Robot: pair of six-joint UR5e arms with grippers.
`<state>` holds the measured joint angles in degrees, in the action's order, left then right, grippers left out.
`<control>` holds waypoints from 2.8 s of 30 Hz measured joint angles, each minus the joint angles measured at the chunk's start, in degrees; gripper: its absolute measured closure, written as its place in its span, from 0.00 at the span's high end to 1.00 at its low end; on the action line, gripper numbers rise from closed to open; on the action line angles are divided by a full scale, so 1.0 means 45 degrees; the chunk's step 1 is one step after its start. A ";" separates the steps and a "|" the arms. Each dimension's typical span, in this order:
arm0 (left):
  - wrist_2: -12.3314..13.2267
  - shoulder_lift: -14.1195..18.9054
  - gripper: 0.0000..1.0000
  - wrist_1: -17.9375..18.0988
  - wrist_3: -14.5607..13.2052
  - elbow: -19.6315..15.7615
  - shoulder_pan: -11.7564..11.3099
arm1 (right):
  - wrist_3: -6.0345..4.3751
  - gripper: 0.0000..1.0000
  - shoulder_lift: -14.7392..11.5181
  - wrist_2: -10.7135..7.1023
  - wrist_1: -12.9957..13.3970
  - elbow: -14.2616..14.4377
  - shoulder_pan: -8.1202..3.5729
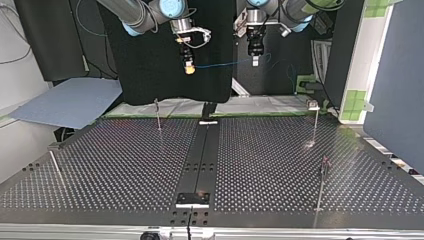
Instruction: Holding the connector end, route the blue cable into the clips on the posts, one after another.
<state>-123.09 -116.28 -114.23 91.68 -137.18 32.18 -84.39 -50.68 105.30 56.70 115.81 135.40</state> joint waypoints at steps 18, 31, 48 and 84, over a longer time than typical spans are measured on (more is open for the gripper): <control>-0.0133 0.0144 0.00 -0.0019 0.0007 0.0101 0.0097 | -0.0151 0.00 -0.0488 0.0167 -0.0488 -0.0123 -0.0268; -0.0492 0.1741 0.00 -0.1418 0.0299 0.0137 -0.0172 | -0.0659 0.00 -0.2035 -0.0961 -0.1987 -0.0758 -0.0255; -0.0197 0.3967 0.00 -0.3132 0.0626 0.1057 -0.0832 | -0.0536 0.00 -0.3690 -0.2401 -0.4046 -0.2533 -0.0043; 0.0132 0.7783 0.00 -0.7643 0.1684 0.3948 -0.2515 | -0.1585 0.00 -0.3770 -0.4239 -0.7106 -0.6633 0.0295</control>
<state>-122.49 -81.26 -148.62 99.26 -119.41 20.86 -91.52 -67.64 86.23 24.72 85.96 136.72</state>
